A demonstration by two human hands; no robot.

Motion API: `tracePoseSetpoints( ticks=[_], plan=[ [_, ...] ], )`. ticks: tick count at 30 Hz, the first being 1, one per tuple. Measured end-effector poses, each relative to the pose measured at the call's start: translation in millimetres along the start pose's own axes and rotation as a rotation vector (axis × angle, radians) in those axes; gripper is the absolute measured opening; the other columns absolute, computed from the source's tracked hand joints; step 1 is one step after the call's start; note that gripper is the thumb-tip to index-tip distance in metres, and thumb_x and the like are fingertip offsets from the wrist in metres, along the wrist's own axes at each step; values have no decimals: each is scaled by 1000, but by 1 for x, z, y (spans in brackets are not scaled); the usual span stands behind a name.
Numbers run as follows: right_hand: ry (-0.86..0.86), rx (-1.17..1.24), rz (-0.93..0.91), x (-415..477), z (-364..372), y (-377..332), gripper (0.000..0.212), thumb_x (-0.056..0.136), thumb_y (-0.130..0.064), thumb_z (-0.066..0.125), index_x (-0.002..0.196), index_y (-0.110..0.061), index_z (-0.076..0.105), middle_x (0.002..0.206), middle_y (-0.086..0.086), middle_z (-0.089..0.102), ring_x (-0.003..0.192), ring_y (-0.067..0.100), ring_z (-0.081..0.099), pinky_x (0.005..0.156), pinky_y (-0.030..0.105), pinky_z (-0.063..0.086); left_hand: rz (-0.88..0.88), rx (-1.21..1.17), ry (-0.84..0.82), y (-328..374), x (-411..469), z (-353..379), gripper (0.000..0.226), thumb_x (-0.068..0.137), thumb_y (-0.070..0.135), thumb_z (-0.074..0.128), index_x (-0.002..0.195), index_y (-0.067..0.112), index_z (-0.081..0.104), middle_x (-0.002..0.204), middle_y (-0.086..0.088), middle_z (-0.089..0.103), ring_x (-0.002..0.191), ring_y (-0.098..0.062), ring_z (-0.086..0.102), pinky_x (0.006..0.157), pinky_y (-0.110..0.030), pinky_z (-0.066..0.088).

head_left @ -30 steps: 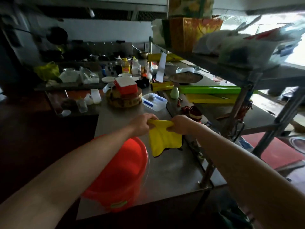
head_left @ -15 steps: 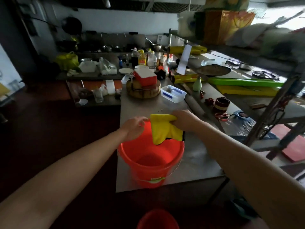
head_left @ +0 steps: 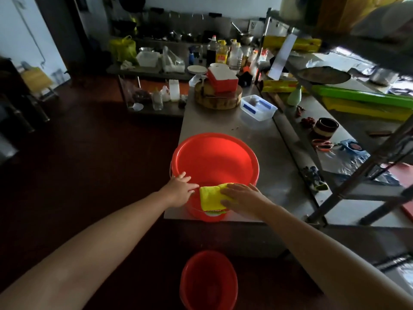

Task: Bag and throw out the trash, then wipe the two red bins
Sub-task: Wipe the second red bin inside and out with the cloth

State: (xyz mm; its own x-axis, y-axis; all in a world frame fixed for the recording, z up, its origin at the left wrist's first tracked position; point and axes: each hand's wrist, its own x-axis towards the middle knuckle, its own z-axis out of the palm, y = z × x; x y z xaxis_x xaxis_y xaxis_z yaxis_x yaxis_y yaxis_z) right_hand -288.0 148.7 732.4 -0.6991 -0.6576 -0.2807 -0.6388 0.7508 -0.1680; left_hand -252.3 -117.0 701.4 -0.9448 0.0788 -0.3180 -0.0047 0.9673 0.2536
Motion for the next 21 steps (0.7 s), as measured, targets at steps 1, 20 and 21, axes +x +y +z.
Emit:
tracePoseSetpoints(
  ticks=[1, 20, 21],
  plan=[
    [9, 1, 0, 3, -1, -3, 60, 100, -66, 23, 150, -39, 42, 161, -10, 34, 152, 15, 22, 123, 55, 13, 1, -8, 26, -2, 1, 4, 46, 109, 32, 31, 155, 32, 36, 168, -8, 14, 155, -28, -4, 125, -49, 3],
    [324, -198, -77, 64, 47, -21, 73, 89, -80, 31, 133, -27, 54, 118, -6, 67, 111, 22, 63, 98, 41, 44, 142, -300, 373, -33, 13, 36, 30, 103, 38, 49, 114, 20, 70, 160, -8, 36, 155, -17, 2, 119, -47, 33],
    [333, -213, -89, 64, 47, -17, 74, 89, -81, 31, 133, -27, 55, 117, -6, 68, 110, 22, 64, 97, 41, 45, 159, -308, 371, -37, 15, 34, 28, 103, 38, 50, 113, 20, 71, 160, -7, 36, 155, -15, 1, 119, -44, 32]
  ],
)
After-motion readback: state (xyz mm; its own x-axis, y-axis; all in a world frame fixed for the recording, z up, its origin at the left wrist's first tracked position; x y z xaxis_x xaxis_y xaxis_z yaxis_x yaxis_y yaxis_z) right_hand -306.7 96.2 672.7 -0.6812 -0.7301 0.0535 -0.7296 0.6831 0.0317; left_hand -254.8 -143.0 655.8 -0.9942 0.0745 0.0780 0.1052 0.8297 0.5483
